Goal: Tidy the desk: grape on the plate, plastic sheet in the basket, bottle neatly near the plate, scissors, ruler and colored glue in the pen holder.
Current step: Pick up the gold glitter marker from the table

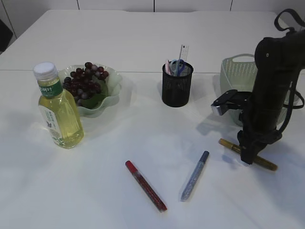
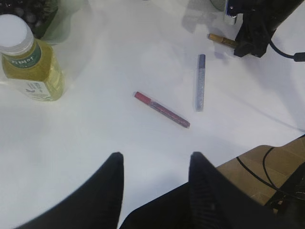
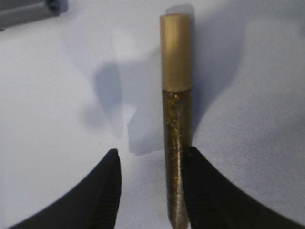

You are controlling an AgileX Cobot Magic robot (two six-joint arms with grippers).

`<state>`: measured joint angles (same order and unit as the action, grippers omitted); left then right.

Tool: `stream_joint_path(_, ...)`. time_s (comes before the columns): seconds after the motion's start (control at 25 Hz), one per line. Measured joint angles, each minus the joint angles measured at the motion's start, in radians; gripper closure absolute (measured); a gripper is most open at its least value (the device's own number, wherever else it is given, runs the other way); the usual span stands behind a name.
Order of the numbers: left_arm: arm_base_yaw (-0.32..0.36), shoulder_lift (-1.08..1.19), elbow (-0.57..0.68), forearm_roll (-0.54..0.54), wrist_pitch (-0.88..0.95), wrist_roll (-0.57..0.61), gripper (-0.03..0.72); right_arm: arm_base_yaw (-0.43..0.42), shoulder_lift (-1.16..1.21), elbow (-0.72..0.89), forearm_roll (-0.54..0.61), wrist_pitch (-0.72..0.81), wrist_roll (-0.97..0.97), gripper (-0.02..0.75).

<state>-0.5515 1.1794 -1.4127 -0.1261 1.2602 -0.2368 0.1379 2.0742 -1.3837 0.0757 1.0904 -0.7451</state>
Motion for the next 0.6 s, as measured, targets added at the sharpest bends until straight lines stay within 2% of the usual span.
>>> stream_joint_path(0.24, 0.0, 0.0, 0.0, 0.0, 0.0, 0.002, 0.356, 0.005, 0.015, -0.001, -0.036, 0.0, 0.0, 0.384)
stream_joint_path(0.6, 0.0, 0.0, 0.0, 0.0, 0.0, 0.006, 0.356, 0.005, 0.019, -0.007, -0.028, 0.0, 0.0, 0.384)
